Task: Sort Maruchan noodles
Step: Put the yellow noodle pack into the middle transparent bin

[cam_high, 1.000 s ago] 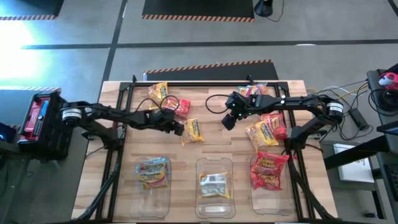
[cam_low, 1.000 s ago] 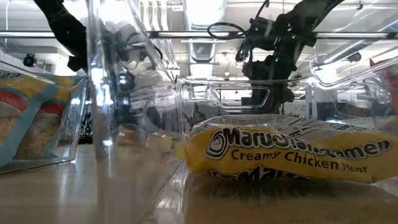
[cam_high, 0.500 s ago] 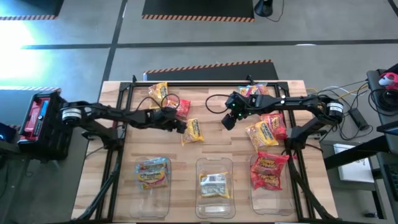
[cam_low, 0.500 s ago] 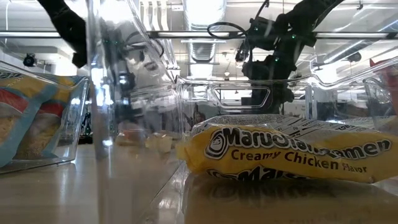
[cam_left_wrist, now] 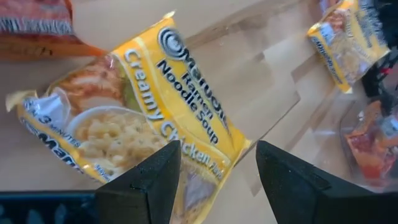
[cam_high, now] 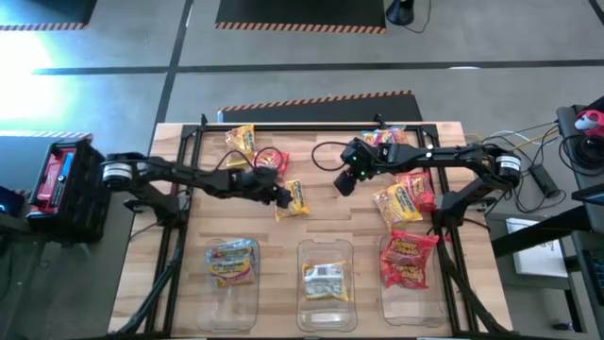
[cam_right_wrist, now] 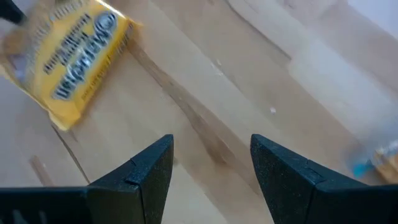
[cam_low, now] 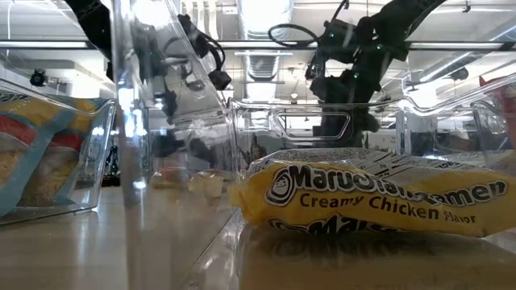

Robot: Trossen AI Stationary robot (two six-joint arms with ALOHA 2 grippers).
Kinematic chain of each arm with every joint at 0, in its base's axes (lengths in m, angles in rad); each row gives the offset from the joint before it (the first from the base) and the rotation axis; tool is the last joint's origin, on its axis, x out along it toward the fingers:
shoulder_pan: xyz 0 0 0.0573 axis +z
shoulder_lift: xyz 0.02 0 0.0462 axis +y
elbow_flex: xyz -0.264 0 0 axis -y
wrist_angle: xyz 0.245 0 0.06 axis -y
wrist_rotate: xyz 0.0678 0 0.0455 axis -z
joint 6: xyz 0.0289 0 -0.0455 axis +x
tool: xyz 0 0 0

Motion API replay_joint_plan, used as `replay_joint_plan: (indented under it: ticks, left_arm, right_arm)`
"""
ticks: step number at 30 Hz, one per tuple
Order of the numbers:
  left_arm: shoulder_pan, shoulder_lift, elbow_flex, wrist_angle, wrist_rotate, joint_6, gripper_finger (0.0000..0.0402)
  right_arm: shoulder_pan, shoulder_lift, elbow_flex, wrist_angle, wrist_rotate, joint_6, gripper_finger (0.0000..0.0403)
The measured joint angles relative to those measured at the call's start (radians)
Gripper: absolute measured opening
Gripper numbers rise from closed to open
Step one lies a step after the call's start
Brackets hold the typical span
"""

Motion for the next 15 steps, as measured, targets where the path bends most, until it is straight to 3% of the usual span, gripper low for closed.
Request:
replay_joint_plan:
  ticks: [15]
  left_arm:
    - [-0.006, 0.024, -0.006, -0.082, -0.012, -0.041, 0.0153]
  right_arm:
    - [0.000, 0.000, 0.000, 0.078, 0.001, 0.000, 0.0203]
